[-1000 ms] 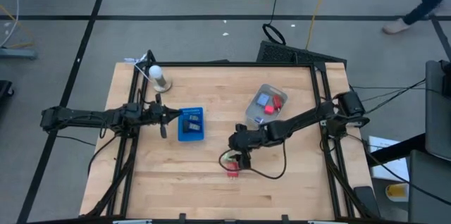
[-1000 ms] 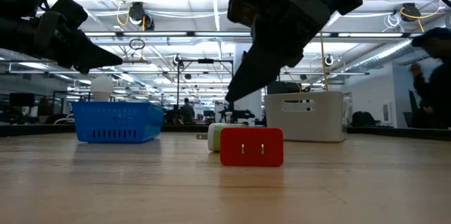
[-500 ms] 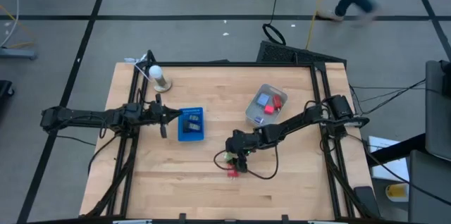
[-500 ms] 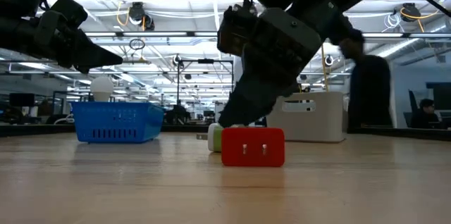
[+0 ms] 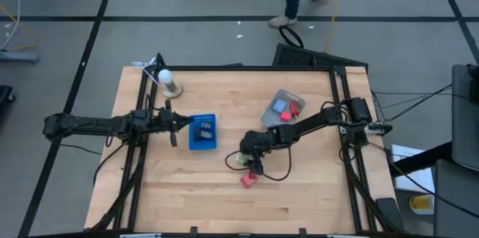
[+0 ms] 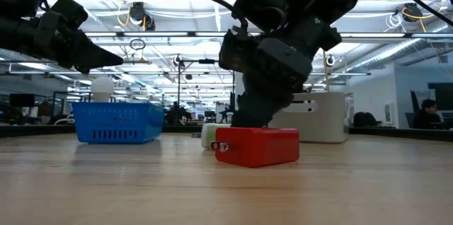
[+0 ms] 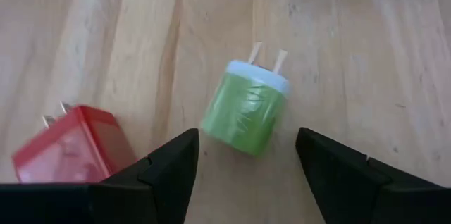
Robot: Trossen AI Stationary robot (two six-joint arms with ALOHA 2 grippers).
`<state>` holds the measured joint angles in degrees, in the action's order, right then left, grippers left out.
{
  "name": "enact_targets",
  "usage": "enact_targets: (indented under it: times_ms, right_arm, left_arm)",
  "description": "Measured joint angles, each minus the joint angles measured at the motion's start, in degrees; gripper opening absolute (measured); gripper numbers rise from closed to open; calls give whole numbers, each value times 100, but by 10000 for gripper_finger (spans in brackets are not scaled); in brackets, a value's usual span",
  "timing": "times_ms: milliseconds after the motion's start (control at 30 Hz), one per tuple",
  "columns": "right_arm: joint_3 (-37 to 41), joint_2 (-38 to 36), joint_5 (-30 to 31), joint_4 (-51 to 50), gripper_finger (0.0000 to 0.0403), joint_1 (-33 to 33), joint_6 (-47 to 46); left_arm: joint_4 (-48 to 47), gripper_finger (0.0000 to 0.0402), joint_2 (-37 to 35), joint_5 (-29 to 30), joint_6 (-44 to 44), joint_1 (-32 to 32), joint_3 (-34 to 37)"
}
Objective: Pick & Place Office items
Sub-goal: Put the green charger adapter into the gray bin
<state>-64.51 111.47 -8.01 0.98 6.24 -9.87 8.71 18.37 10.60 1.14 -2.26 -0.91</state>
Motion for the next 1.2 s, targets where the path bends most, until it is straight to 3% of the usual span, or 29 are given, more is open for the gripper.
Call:
enact_targets:
  times_ms: [200, 400, 667, 800, 1000, 1200]
  right_arm:
    - [13, -9, 74, 290, 219, 118, 662]
    - [13, -18, 100, 881, 221, 133, -367]
    - [13, -16, 497, 860, 222, 187, -401]
    - [13, -21, 506, 979, 221, 156, 71]
    - [13, -21, 503, 1040, 222, 129, 1490]
    - [13, -1, 474, 1077, 222, 153, 1424]
  left_arm:
    - [1, 26, -1, 1, -39, -1, 0]
    - [4, 26, -2, 1, -31, -2, 2]
    - [7, 26, 0, 1, -17, -1, 2]
    - [7, 26, 0, 1, -17, 0, 2]
    - [0, 26, -1, 1, -19, -1, 6]
    - [-4, 26, -2, 3, -83, 0, 7]
